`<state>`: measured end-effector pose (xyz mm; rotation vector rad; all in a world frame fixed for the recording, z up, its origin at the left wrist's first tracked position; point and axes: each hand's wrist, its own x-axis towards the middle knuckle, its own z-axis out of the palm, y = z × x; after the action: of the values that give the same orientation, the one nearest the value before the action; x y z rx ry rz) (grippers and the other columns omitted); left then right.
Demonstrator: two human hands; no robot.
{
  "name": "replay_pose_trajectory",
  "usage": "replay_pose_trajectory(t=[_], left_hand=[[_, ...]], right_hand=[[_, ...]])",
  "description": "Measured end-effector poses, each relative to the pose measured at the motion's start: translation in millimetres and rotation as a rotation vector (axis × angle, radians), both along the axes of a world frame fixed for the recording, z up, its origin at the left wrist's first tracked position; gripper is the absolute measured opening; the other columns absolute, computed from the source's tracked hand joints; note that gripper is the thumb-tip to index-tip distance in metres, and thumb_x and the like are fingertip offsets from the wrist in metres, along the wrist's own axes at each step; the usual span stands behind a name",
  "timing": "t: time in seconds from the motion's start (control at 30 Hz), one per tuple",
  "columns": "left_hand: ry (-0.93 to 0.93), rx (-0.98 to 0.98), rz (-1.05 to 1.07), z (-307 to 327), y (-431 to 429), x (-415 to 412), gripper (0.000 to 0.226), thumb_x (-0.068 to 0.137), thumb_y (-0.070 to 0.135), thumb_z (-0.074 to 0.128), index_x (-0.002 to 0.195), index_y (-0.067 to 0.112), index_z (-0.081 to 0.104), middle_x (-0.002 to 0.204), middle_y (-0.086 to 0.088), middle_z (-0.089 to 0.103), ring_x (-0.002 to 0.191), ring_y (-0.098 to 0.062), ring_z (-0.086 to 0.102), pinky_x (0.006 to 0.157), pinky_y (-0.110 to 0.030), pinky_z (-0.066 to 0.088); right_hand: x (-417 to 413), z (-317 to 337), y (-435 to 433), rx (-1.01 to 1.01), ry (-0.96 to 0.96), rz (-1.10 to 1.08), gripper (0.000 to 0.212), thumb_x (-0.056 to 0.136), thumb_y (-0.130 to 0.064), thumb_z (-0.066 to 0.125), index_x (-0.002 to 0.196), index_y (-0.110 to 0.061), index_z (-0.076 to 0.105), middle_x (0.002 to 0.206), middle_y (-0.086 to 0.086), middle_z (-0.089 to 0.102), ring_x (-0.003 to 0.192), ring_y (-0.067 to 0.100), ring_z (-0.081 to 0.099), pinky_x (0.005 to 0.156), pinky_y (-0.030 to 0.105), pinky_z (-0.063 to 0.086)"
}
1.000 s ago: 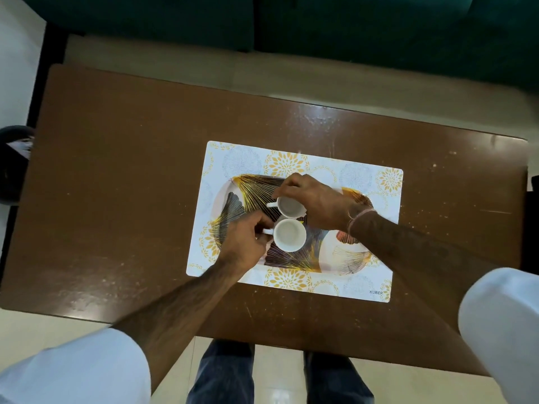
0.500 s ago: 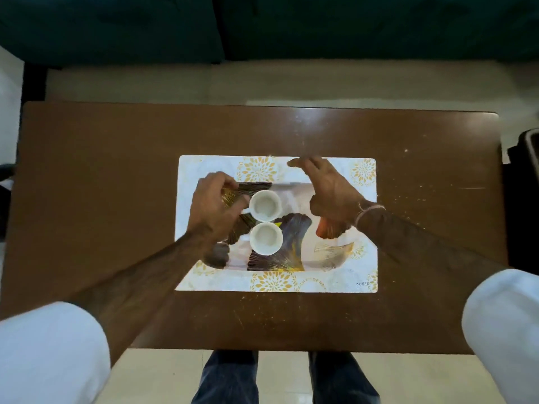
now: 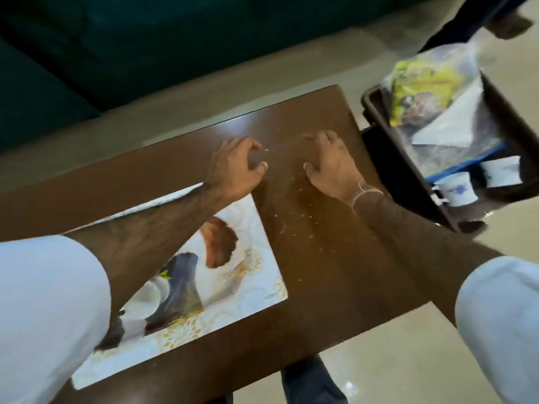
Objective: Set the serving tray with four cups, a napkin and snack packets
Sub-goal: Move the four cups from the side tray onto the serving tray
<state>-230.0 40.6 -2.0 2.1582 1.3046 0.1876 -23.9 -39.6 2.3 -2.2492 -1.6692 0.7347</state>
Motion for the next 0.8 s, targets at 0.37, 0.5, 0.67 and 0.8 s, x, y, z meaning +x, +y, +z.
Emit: replay_pose_trajectory(t=[0.37, 0.5, 0.67, 0.8], left_hand=[[-0.074, -0.066, -0.372, -12, -53, 259, 0.026, 0.084, 0.041, 0.062, 0.105, 0.026, 0.063, 0.107, 0.003, 0.063, 0.106, -0.021, 0.055, 0.091, -0.04, 0.043], [-0.114, -0.101, -0.474, -13, -96, 326, 0.031, 0.084, 0.039, 0.064, 0.109, 0.021, 0.065, 0.109, 0.0, 0.066, 0.106, -0.023, 0.059, 0.093, -0.038, 0.044], [-0.004, -0.104, -0.526, -21, -139, 378, 0.054, 0.083, 0.06, 0.062, 0.121, 0.021, 0.061, 0.12, -0.001, 0.063, 0.116, -0.022, 0.055, 0.097, -0.04, 0.038], [0.104, -0.15, -0.474, -33, -152, 393, 0.053, 0.079, 0.057, 0.071, 0.112, 0.015, 0.064, 0.112, -0.007, 0.062, 0.106, -0.025, 0.056, 0.085, -0.038, 0.045]], right_hand=[[225, 17, -67, 0.054, -0.092, -0.386, 0.043, 0.081, -0.015, 0.058, 0.124, -0.01, 0.056, 0.129, 0.015, 0.051, 0.115, 0.037, 0.052, 0.099, 0.049, 0.042], [292, 14, -107, 0.028, -0.205, -0.527, 0.042, 0.083, -0.027, 0.061, 0.123, -0.016, 0.055, 0.13, 0.011, 0.049, 0.122, 0.033, 0.045, 0.099, 0.044, 0.036], [345, 1, -147, -0.175, -0.257, -0.648, 0.064, 0.077, -0.054, 0.067, 0.126, -0.016, 0.051, 0.133, 0.015, 0.048, 0.124, 0.039, 0.044, 0.1, 0.052, 0.041], [359, -18, -167, -0.254, -0.118, -0.665, 0.078, 0.074, -0.062, 0.071, 0.13, -0.012, 0.046, 0.13, 0.018, 0.052, 0.117, 0.039, 0.052, 0.097, 0.046, 0.046]])
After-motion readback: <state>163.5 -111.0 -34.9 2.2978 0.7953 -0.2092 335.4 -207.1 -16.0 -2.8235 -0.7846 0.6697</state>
